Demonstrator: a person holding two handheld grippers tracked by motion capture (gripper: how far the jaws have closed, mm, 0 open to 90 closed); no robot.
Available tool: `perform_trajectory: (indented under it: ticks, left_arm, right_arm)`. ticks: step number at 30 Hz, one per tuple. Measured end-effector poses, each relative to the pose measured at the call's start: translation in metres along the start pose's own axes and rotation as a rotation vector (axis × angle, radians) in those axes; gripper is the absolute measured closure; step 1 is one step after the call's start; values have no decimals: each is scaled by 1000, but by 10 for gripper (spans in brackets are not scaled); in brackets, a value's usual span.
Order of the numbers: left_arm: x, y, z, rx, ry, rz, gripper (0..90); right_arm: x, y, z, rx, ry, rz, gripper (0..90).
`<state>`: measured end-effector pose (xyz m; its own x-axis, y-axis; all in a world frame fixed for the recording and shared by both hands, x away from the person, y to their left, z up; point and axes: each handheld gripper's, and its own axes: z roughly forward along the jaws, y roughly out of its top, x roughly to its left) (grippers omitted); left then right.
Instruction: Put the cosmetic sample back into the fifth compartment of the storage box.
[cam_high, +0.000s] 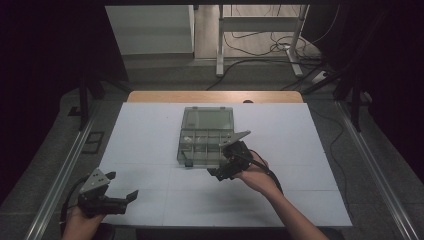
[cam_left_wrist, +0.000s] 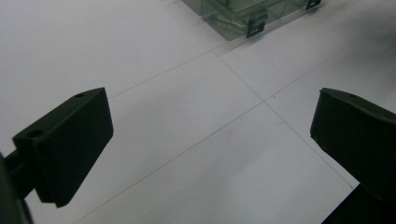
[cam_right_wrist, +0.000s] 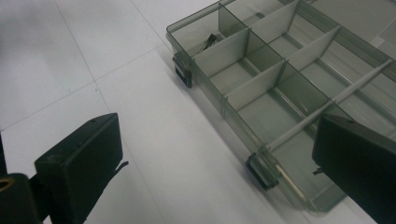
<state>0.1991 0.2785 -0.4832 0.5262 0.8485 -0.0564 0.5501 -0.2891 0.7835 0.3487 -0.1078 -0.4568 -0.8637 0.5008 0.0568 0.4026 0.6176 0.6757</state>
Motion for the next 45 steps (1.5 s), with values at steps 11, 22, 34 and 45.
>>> perform_trajectory:
  ticks: [11, 22, 34, 45]
  left_arm:
    - [0, 0, 0, 1, -1, -1, 0]
    - [0, 0, 0, 0, -3, -4, 1]
    - [0, 0, 0, 1, -4, -4, 0]
    - [1, 0, 1, 4, -4, -7, 2]
  right_arm:
    - [2, -9, -15, -3, -18, -4, 21]
    - [2, -19, -27, -21, -43, -5, 8]
    - [1, -33, -39, -25, -72, 2, 7]
    - [-1, -48, -50, -27, -99, 16, 3]
